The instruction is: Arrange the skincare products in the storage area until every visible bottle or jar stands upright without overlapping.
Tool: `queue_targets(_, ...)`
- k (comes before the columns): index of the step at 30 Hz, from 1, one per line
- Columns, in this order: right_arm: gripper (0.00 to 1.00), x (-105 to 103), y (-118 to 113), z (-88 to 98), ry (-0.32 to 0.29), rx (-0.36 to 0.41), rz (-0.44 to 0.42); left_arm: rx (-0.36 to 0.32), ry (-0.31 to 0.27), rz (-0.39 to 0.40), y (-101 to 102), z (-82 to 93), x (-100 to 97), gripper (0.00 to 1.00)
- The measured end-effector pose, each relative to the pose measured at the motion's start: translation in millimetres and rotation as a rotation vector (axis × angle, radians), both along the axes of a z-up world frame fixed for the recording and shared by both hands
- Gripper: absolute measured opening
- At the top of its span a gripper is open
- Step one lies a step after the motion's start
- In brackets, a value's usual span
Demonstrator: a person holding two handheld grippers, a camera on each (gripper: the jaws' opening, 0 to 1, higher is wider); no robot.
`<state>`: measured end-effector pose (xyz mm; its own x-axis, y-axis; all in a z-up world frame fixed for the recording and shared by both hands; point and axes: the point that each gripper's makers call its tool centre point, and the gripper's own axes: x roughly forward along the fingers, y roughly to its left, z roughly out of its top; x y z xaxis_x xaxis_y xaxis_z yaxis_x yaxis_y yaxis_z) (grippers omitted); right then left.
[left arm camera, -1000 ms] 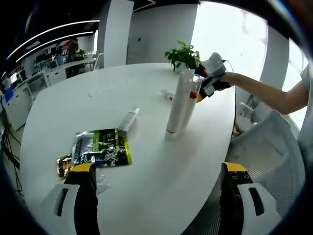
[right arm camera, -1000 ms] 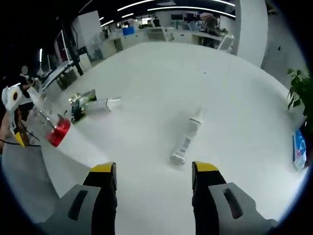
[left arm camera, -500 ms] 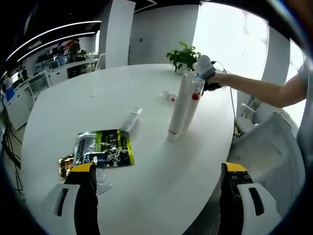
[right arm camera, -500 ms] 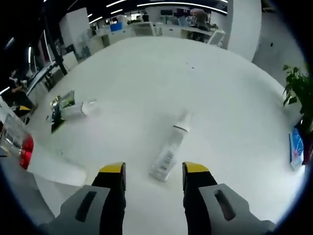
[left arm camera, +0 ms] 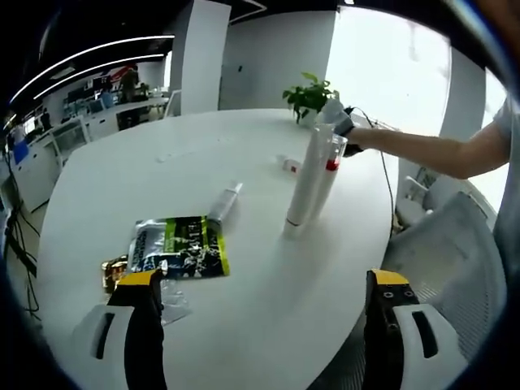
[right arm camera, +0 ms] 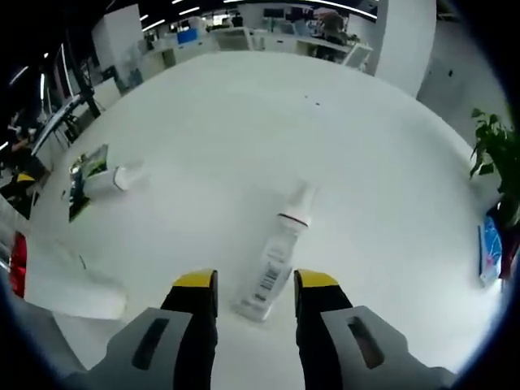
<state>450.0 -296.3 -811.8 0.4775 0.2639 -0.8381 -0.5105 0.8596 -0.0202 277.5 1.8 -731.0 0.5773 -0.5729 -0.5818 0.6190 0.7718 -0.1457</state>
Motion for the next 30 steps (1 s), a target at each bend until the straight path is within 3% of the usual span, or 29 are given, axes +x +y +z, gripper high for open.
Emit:
queue_targets(4, 0.41, -3.8, -1.4, -3.3, 0.019, -0.021, -0.003, -0.003, -0.005, -0.003, -1.0, 1.5, 0.3, 0.98)
queue_targets(8, 0.33, 5.5, -4.3, -5.7, 0.015, -0.011, -0.019, 0.001, -0.006, -0.005, -1.0, 1.6, 0.0, 0.97)
queue_targets(12, 0.35, 7.4, -8.1, -15.2, 0.048, -0.036, -0.002, -0.004, -0.010, -0.004, -1.0, 2.9, 0.6, 0.97)
queue_targets(13, 0.34, 11.3, -5.0, -11.3, 0.013, -0.023, 0.009, -0.004, -0.010, -0.003, -1.0, 3.1, 0.6, 0.97)
queue_targets(14, 0.34, 6.8, -7.5, -12.1, 0.039, -0.031, -0.009, -0.003, -0.011, -0.003, -0.9, 2.9, 0.7, 0.97)
queue_targets(23, 0.28, 11.8, -10.2, -11.9, 0.034, -0.040, 0.012, -0.006, -0.005, -0.008, -2.7, 2.2, -0.3, 0.96)
queue_targets(30, 0.21, 20.5, -17.0, -14.0, 0.031, -0.012, -0.039, -0.014, -0.003, -0.026, -7.1, 3.1, -2.9, 0.94)
